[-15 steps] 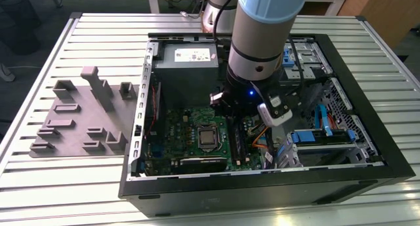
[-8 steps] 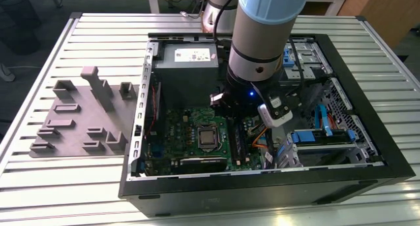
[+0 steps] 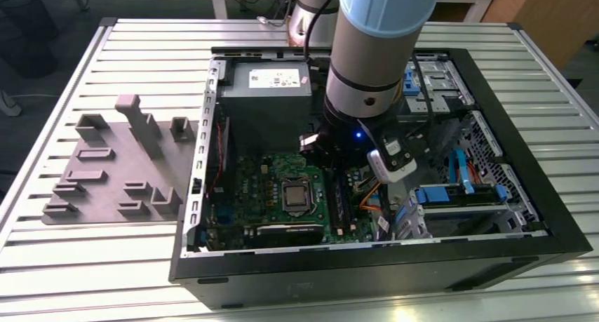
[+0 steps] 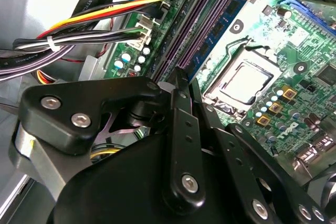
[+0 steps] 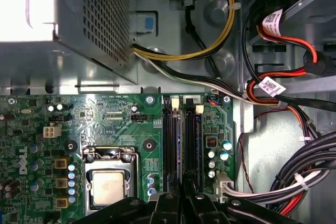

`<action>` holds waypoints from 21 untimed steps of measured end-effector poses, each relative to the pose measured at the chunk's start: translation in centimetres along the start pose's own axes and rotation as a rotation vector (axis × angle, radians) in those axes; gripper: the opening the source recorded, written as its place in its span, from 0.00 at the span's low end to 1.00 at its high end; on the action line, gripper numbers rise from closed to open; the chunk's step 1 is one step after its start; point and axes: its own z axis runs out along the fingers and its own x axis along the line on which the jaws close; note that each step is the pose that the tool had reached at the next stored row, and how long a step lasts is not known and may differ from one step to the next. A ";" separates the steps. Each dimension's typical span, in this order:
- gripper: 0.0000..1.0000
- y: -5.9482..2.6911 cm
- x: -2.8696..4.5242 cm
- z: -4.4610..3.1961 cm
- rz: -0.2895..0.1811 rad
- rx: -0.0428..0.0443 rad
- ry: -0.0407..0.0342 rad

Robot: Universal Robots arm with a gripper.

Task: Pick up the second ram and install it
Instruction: 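Insert the second ram into the second slot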

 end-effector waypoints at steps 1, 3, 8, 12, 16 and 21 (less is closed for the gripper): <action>0.14 0.00 0.00 0.00 0.000 -0.0001 0.0000; 0.14 0.00 0.00 0.01 0.000 -0.0001 0.0000; 0.14 0.00 0.00 0.01 0.000 -0.0001 0.0000; 0.14 -0.02 0.00 0.04 0.000 -0.0004 -0.0001; 0.14 -0.37 -0.01 0.08 0.000 -0.0003 0.0000; 0.14 -0.49 -0.02 0.31 0.001 -0.0004 0.0000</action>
